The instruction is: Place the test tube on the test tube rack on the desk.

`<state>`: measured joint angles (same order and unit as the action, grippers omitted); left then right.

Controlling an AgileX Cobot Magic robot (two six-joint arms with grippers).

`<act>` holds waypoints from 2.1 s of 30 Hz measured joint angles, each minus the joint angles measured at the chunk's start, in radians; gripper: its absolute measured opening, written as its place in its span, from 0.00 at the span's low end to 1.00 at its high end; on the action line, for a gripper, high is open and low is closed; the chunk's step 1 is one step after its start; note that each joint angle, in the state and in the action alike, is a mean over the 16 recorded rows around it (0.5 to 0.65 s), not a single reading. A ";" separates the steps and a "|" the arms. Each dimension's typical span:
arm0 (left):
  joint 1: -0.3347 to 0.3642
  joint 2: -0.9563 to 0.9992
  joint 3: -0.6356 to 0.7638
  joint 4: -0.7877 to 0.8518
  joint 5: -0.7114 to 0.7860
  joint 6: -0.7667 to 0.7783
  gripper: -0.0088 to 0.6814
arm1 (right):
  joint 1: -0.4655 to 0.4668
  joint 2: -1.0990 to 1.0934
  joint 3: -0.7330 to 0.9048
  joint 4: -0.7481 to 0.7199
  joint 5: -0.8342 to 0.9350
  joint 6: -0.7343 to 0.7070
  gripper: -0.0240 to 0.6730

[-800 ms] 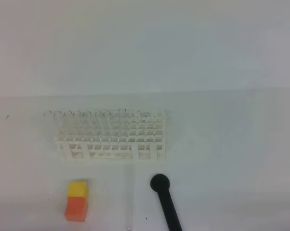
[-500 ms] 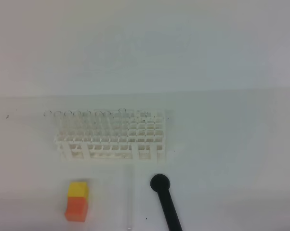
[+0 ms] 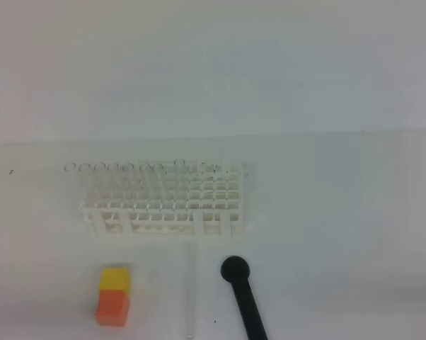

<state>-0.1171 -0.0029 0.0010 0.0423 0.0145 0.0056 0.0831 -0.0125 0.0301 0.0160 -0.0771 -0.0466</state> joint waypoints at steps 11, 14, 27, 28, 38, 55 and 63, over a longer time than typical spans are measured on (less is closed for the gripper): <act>0.000 0.000 0.000 0.049 -0.104 -0.004 0.01 | 0.000 0.000 0.000 -0.007 -0.133 0.000 0.03; 0.000 0.000 0.000 0.015 -0.160 -0.082 0.01 | 0.000 0.000 -0.001 -0.013 -0.135 0.000 0.03; 0.000 0.031 -0.172 -0.141 -0.061 -0.422 0.01 | 0.000 0.016 -0.206 -0.055 0.104 0.000 0.03; 0.000 0.043 -0.204 -0.144 -0.020 -0.428 0.01 | 0.000 0.025 -0.241 -0.058 0.146 0.000 0.03; 0.000 0.249 -0.510 -0.135 0.385 -0.326 0.01 | 0.000 0.238 -0.606 -0.063 0.629 0.000 0.03; -0.051 0.892 -0.573 -0.693 0.756 0.287 0.01 | 0.000 0.423 -0.735 0.034 1.030 0.000 0.03; -0.267 1.200 -0.633 -0.702 0.626 0.285 0.01 | 0.000 0.443 -0.734 0.047 1.106 -0.002 0.03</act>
<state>-0.3842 1.1971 -0.6319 -0.6594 0.6408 0.2907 0.0831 0.4307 -0.7040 0.0629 1.0288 -0.0487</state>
